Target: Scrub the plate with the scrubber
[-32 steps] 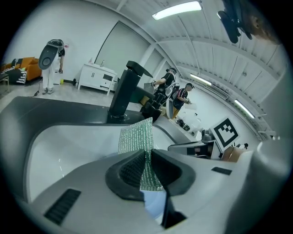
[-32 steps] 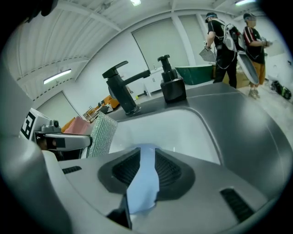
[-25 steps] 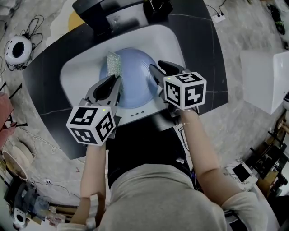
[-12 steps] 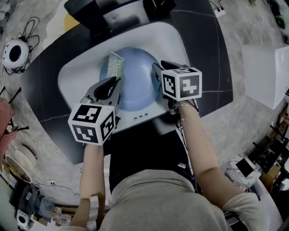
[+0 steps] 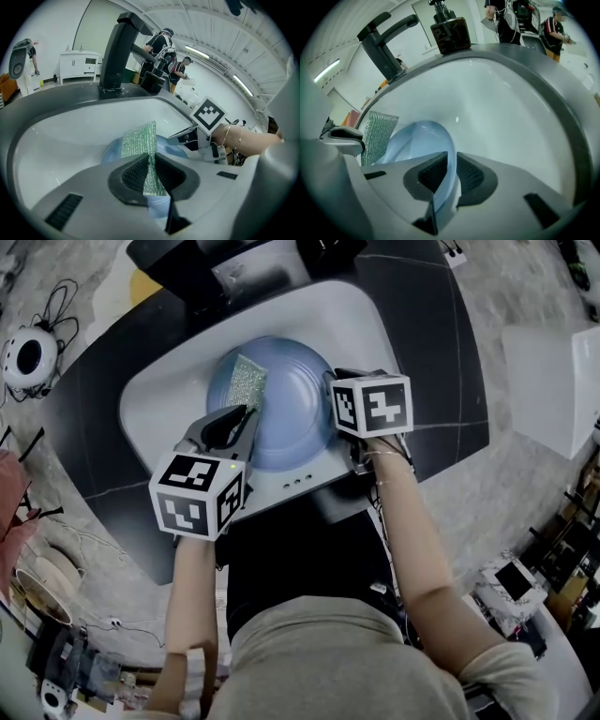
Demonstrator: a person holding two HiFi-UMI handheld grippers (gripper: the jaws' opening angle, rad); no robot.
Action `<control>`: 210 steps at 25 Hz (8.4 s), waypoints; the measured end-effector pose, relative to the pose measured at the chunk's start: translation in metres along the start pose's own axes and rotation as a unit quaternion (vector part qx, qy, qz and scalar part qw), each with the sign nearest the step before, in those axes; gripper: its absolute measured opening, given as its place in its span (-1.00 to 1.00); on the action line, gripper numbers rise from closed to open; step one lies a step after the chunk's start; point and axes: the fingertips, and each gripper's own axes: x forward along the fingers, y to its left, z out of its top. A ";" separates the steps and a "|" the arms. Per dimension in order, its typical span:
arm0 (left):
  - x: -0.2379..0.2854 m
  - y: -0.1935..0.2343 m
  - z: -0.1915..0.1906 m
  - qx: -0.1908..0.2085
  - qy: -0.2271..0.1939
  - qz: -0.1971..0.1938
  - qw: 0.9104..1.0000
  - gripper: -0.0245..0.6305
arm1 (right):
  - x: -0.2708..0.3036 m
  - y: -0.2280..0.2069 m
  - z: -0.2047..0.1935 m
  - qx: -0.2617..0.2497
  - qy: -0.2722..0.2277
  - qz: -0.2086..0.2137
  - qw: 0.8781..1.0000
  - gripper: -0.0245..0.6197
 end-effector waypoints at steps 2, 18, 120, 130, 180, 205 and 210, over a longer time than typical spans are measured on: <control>0.001 0.001 -0.002 0.004 0.004 0.002 1.000 -0.73 | 0.003 -0.002 -0.003 0.002 0.007 -0.006 1.000 -0.80; 0.040 -0.011 -0.025 0.076 0.073 -0.023 0.994 -0.73 | -0.011 0.010 0.008 -0.014 -0.032 0.032 0.999 -0.84; 0.097 -0.003 -0.015 0.094 0.106 -0.044 0.989 -0.77 | -0.029 0.008 0.015 0.007 -0.072 0.068 0.995 -0.80; 0.073 0.040 -0.048 0.137 0.163 0.034 0.976 -0.77 | -0.031 0.009 0.018 0.013 -0.075 0.080 0.994 -0.80; 0.090 -0.031 -0.012 0.125 0.089 -0.056 0.987 -0.78 | -0.043 0.013 0.022 0.000 -0.089 0.076 0.993 -0.79; 0.081 -0.051 -0.035 0.134 0.104 -0.083 0.982 -0.78 | -0.029 0.003 0.019 0.006 -0.069 0.057 0.996 -0.80; 0.073 -0.041 -0.029 0.117 0.083 -0.058 0.988 -0.78 | -0.018 -0.004 0.017 0.014 -0.047 0.043 0.998 -0.82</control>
